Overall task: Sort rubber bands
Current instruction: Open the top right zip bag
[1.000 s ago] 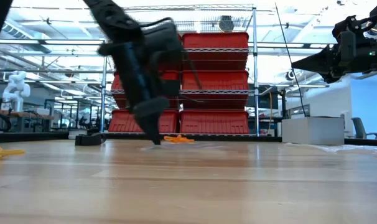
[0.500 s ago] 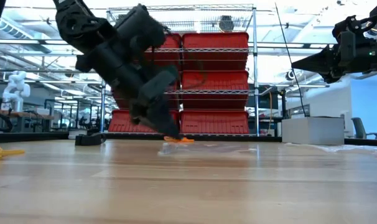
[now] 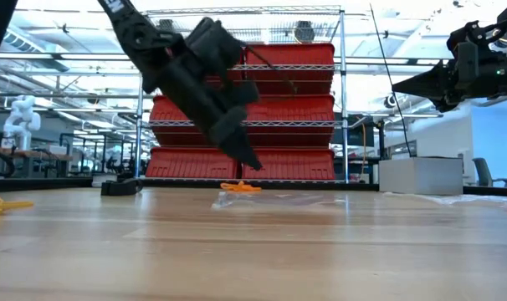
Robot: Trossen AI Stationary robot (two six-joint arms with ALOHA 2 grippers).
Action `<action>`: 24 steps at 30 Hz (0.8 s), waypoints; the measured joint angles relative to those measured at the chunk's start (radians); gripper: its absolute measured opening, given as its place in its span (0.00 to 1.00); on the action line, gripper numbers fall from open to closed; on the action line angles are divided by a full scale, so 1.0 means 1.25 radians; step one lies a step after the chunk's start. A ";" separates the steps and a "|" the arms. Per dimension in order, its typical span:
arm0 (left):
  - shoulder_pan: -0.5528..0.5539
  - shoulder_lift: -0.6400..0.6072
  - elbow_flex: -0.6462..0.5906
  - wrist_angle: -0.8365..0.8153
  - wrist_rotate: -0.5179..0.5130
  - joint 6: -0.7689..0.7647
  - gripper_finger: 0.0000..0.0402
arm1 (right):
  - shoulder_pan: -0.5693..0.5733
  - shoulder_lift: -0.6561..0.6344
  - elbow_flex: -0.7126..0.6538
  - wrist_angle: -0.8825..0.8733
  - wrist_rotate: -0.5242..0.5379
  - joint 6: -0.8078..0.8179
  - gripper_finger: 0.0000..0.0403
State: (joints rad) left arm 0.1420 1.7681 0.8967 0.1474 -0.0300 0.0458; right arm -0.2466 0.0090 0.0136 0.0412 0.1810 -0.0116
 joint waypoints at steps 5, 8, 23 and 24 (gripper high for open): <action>0.028 0.000 -0.001 -0.003 0.160 0.051 0.01 | 0.000 0.000 0.000 0.000 -0.002 0.026 0.00; 0.030 0.003 -0.001 -0.006 0.165 0.080 0.01 | 0.000 0.000 0.000 0.003 -0.003 0.118 0.00; 0.051 0.065 0.004 -0.078 0.065 0.013 0.01 | 0.000 0.000 0.000 0.055 -0.022 0.223 0.00; 0.048 0.065 0.003 -0.082 0.057 -0.015 0.01 | 0.000 0.000 0.000 0.055 -0.022 0.234 0.00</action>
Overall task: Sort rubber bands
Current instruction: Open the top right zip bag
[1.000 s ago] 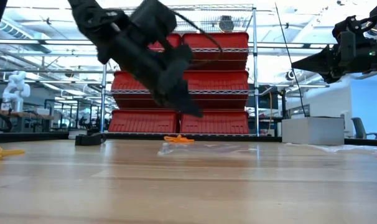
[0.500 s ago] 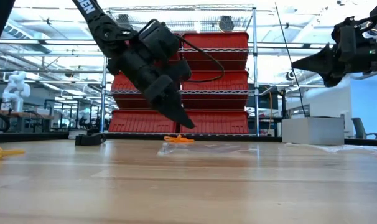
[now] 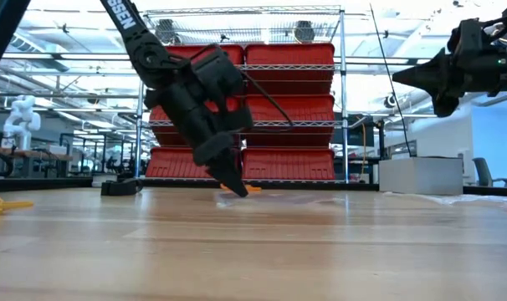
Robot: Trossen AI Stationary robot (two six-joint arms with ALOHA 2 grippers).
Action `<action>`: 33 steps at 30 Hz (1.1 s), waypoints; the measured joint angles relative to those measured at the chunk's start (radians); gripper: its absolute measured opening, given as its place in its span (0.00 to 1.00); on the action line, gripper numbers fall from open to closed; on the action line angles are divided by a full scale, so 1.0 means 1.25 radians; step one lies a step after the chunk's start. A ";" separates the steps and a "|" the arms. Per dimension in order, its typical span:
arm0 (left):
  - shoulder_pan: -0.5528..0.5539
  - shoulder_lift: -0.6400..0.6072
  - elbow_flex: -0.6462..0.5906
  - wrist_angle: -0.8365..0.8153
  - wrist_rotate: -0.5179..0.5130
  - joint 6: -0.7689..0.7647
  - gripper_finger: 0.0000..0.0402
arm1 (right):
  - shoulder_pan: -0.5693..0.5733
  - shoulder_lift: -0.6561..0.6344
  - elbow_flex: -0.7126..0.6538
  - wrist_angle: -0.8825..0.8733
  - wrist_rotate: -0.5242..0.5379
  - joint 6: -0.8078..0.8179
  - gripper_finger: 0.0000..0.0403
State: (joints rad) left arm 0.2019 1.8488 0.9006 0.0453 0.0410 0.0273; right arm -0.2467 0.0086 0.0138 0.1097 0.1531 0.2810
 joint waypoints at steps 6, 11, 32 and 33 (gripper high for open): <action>-0.039 -0.003 -0.026 0.027 -0.115 -0.154 0.01 | 0.000 0.001 0.000 -0.001 -0.027 0.060 0.00; -0.093 -0.042 -0.085 0.084 -0.207 -0.206 0.01 | 0.000 0.001 0.000 -0.002 -0.047 0.066 0.00; -0.197 -0.201 -0.139 -0.083 -0.172 0.397 0.22 | 0.000 0.003 0.000 -0.013 -0.047 0.059 0.00; -0.197 -0.201 -0.139 -0.084 -0.169 0.405 0.25 | 0.000 0.003 0.000 -0.013 -0.047 0.059 0.00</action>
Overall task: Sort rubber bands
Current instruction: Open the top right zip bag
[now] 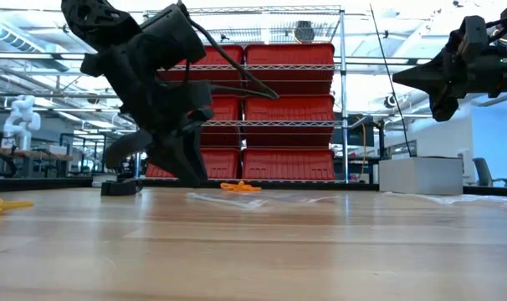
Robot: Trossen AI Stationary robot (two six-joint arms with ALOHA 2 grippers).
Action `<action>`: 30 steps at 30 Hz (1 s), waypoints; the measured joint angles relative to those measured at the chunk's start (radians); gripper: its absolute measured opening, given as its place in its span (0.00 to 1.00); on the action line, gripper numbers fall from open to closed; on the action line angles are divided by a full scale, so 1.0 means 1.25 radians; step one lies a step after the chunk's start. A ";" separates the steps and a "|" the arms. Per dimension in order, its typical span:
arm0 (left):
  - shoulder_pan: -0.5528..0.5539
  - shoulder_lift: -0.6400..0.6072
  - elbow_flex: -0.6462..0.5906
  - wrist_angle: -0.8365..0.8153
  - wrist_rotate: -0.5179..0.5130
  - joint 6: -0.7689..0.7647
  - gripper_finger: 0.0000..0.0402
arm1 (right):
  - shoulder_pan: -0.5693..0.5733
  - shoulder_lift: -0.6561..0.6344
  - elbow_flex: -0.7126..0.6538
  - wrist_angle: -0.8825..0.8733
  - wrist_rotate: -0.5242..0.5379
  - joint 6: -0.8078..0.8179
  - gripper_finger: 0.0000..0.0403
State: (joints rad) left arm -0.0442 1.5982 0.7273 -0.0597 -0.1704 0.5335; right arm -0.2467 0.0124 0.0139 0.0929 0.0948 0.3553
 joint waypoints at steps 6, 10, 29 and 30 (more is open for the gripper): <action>0.000 0.003 0.001 -0.021 0.023 0.007 0.32 | 0.000 0.000 0.000 0.000 0.000 0.000 0.00; 0.000 0.038 0.004 -0.016 -0.013 0.064 0.33 | 0.000 0.000 0.000 0.000 0.000 0.000 0.00; 0.003 0.109 0.037 0.034 -0.055 0.095 0.01 | 0.000 0.000 0.000 0.004 0.000 0.000 0.00; 0.003 0.103 0.041 0.031 -0.058 0.087 0.01 | 0.000 0.000 0.000 0.007 0.000 0.000 0.00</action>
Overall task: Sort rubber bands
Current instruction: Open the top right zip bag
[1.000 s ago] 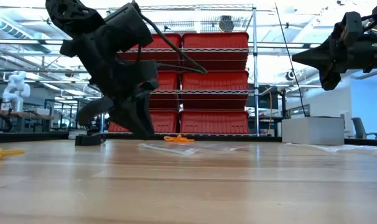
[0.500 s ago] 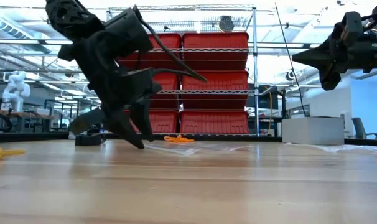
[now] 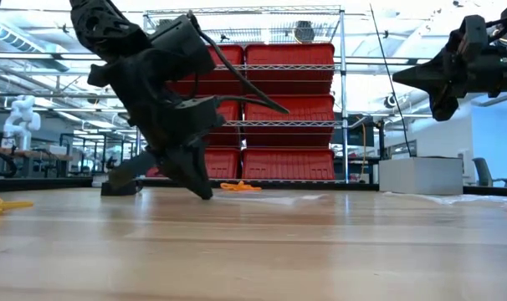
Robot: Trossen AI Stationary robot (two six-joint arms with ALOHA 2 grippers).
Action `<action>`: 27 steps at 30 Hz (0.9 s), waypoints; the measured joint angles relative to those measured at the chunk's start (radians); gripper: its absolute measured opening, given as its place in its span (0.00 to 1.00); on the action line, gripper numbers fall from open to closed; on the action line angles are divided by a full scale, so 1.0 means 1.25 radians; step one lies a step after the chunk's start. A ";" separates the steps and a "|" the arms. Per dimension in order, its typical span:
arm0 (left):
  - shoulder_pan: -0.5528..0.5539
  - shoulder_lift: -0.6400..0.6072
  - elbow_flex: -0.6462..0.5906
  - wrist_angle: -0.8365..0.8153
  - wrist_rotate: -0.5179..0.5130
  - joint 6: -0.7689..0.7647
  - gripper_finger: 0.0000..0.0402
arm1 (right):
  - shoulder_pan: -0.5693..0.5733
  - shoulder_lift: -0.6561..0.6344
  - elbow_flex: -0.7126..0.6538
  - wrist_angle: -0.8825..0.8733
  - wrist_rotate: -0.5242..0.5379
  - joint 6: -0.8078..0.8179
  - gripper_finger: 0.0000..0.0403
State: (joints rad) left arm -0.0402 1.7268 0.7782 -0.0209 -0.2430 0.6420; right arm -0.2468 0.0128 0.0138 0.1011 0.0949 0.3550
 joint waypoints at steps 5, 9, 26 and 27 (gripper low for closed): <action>0.002 -0.039 0.030 -0.023 -0.002 -0.028 0.01 | 0.000 0.000 0.000 0.021 -0.021 0.000 0.00; 0.002 -0.093 0.040 -0.039 -0.002 -0.036 0.00 | 0.000 0.000 0.000 0.062 -0.060 0.003 0.00; 0.055 -0.282 0.045 -0.058 0.002 -0.195 0.00 | 0.071 0.121 0.000 0.207 -0.138 0.019 0.00; 0.056 -0.282 0.045 -0.059 0.002 -0.196 0.00 | 0.077 0.141 0.001 0.223 -0.137 0.021 0.00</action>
State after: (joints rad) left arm 0.0303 1.3746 0.8349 -0.0944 -0.2409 0.3971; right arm -0.1507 0.1889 0.0146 0.3800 -0.0769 0.3816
